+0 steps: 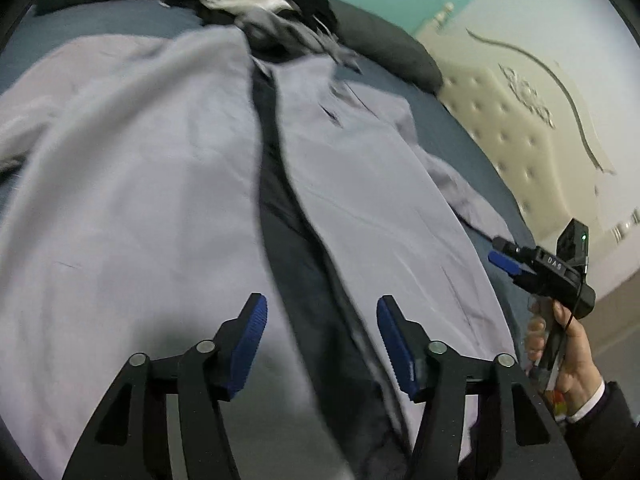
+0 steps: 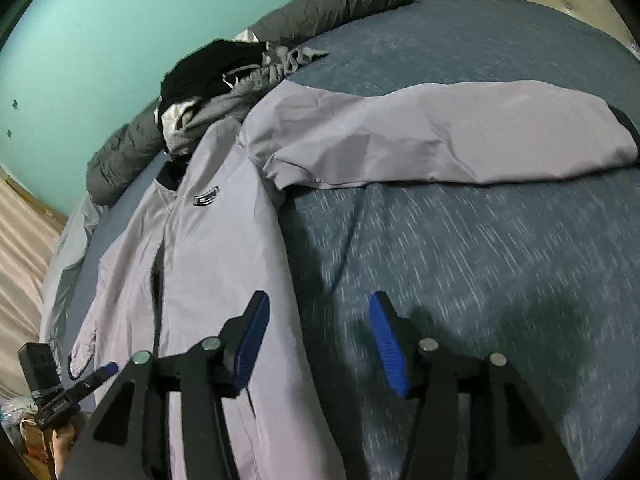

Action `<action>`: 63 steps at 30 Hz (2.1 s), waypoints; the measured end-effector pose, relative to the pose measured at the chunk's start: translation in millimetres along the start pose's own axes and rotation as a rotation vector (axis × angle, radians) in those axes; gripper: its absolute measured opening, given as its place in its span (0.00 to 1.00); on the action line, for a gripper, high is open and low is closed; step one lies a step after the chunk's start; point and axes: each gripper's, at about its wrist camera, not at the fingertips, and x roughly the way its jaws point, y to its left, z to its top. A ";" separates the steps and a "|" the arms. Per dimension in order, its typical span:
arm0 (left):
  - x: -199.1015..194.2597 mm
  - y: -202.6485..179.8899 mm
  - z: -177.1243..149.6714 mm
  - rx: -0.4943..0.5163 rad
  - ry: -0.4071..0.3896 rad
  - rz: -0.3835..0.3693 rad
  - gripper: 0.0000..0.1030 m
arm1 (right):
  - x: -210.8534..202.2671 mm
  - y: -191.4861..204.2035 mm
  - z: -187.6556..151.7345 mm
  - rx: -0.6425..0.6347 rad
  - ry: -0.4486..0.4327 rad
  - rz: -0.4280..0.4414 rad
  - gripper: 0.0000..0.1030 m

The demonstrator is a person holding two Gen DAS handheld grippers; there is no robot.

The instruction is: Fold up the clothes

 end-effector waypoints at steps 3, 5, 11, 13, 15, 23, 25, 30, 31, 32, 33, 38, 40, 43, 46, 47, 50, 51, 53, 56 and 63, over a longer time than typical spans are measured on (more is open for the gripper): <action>12.3 -13.4 -8.1 0.005 0.025 0.017 0.60 | -9.3 -2.0 -8.9 0.016 -0.034 0.018 0.59; 19.4 -18.0 -11.8 -0.005 0.054 0.017 0.60 | -16.0 -4.7 -16.7 0.019 -0.060 0.024 0.59; 28.8 -35.6 -25.1 0.037 0.125 0.022 0.41 | -28.4 -20.7 -37.8 0.027 -0.113 0.048 0.59; 34.1 -38.5 -28.9 0.039 0.150 0.018 0.25 | -32.6 -27.2 -38.5 0.048 -0.135 0.039 0.59; 39.5 -42.3 -31.4 0.055 0.170 0.027 0.13 | -38.9 -33.0 -38.5 0.063 -0.164 0.026 0.59; 11.7 -45.3 -25.1 0.076 0.145 0.012 0.04 | -46.1 -39.1 -40.0 0.082 -0.187 0.065 0.59; -1.5 -41.9 -20.1 0.073 0.119 0.020 0.04 | -47.9 -40.6 -40.4 0.087 -0.192 0.075 0.59; -31.3 -18.4 -10.5 0.037 0.076 0.087 0.03 | -50.5 -43.6 -41.3 0.097 -0.199 0.094 0.59; -29.1 -15.9 -11.5 0.039 0.089 0.101 0.03 | -49.7 -43.7 -41.4 0.098 -0.196 0.094 0.59; -25.8 -14.3 -13.0 0.045 0.104 0.115 0.03 | -48.7 -43.8 -41.3 0.098 -0.192 0.092 0.59; -22.5 -12.6 -14.4 0.051 0.119 0.130 0.03 | -47.7 -43.8 -41.2 0.098 -0.188 0.090 0.59; -18.8 -7.1 -12.8 0.027 0.096 0.143 0.03 | -40.7 -37.8 -41.4 0.076 -0.160 0.099 0.59; -11.6 -11.9 -15.2 0.047 0.121 0.134 0.03 | -37.9 -35.3 -42.3 0.067 -0.147 0.105 0.59; -2.1 -18.9 -17.4 0.076 0.154 0.130 0.04 | -33.7 -32.6 -43.0 0.055 -0.127 0.117 0.59; -15.0 -15.0 -16.6 0.063 0.141 0.137 0.04 | -30.0 -26.1 -43.8 0.047 -0.104 0.150 0.59; -19.8 -13.6 -16.3 0.058 0.135 0.139 0.04 | -29.6 -22.8 -43.9 0.049 -0.091 0.164 0.59; -34.0 -9.2 -15.5 0.043 0.120 0.146 0.05 | -29.9 -9.5 -44.1 0.040 -0.042 0.203 0.59; -38.7 -7.7 -15.2 0.038 0.115 0.149 0.06 | -30.4 -1.9 -44.7 0.016 -0.013 0.209 0.59; -48.2 -4.7 -14.6 0.028 0.105 0.154 0.11 | -31.1 13.0 -46.2 -0.033 0.046 0.221 0.59; -62.4 -0.3 -13.7 0.014 0.090 0.161 0.33 | -28.2 28.0 -56.1 -0.083 0.149 0.235 0.59; -118.3 37.0 -20.5 -0.017 0.070 0.281 0.37 | -15.2 41.3 -73.3 -0.133 0.336 0.188 0.59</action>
